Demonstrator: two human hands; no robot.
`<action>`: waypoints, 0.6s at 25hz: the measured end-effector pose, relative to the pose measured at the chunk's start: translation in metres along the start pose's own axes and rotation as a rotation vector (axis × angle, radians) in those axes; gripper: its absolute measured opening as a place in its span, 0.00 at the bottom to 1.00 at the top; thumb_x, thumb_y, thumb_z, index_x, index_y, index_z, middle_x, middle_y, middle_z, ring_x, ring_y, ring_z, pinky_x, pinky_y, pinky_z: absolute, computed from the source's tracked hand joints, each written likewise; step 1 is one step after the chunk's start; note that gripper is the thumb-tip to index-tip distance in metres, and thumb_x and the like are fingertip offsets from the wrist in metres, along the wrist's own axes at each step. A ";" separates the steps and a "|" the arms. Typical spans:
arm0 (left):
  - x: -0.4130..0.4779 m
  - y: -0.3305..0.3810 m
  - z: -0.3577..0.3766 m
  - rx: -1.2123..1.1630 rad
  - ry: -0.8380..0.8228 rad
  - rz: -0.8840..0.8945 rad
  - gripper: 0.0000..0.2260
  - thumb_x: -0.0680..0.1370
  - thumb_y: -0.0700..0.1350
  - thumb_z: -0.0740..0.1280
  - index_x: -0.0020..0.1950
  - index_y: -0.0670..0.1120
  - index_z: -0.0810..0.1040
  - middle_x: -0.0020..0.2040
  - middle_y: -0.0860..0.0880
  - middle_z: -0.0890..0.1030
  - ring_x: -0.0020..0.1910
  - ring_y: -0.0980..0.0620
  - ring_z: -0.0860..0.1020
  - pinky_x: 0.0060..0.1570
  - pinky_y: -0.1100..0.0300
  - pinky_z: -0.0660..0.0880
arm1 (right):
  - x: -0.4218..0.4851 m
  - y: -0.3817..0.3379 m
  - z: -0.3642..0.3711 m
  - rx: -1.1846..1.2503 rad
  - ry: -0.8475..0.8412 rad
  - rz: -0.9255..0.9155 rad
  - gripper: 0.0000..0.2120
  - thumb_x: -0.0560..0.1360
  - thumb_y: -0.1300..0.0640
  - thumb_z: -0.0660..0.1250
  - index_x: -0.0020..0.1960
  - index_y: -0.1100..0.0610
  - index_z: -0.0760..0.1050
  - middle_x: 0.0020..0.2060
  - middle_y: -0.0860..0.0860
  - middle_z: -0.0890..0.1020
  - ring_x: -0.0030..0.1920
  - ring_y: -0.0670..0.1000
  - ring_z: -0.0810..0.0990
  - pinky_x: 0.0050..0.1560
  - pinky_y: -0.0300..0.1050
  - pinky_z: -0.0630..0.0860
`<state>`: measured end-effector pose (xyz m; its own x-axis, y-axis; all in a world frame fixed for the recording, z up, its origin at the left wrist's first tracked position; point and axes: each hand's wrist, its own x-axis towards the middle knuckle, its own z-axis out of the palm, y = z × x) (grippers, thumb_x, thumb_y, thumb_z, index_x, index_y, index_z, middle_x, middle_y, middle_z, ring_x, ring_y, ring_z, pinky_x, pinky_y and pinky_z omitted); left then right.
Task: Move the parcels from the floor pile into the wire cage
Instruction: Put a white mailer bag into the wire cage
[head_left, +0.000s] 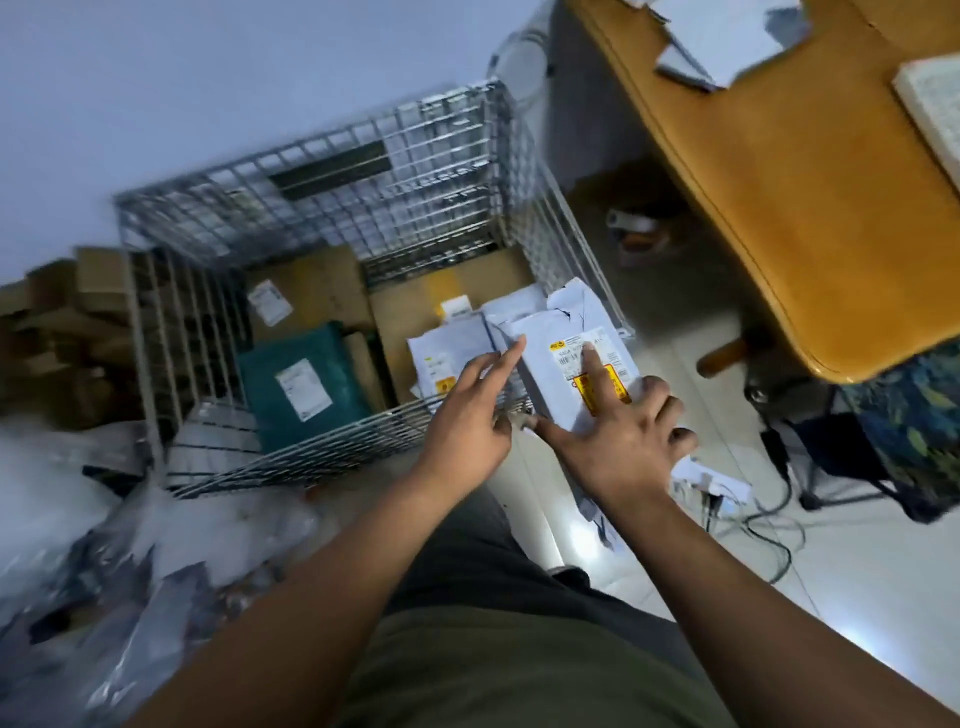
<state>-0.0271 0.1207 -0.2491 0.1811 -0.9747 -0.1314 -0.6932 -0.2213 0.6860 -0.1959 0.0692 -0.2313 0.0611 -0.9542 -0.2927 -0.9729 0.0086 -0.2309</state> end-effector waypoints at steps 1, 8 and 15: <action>0.000 -0.010 -0.014 0.027 0.031 -0.026 0.46 0.73 0.35 0.71 0.82 0.64 0.53 0.73 0.52 0.67 0.69 0.50 0.72 0.58 0.49 0.79 | 0.007 -0.018 -0.003 -0.031 -0.004 -0.048 0.49 0.61 0.15 0.56 0.78 0.30 0.47 0.67 0.58 0.62 0.65 0.62 0.62 0.61 0.64 0.63; 0.056 -0.089 -0.098 0.156 0.042 -0.191 0.45 0.78 0.47 0.72 0.80 0.70 0.43 0.75 0.51 0.67 0.59 0.44 0.78 0.44 0.52 0.78 | 0.082 -0.146 0.015 -0.081 -0.071 -0.189 0.47 0.67 0.23 0.62 0.79 0.33 0.44 0.72 0.63 0.60 0.71 0.66 0.59 0.67 0.69 0.60; 0.153 -0.179 -0.118 0.207 0.027 -0.168 0.45 0.77 0.41 0.72 0.83 0.65 0.48 0.73 0.47 0.70 0.63 0.44 0.76 0.48 0.49 0.80 | 0.208 -0.215 0.087 -0.210 -0.179 -0.381 0.57 0.64 0.33 0.70 0.79 0.36 0.34 0.75 0.63 0.55 0.75 0.67 0.55 0.73 0.73 0.51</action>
<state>0.2068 0.0154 -0.3072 0.3223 -0.9231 -0.2099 -0.7795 -0.3846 0.4945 0.0451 -0.1049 -0.3230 0.4425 -0.8107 -0.3834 -0.8965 -0.4111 -0.1655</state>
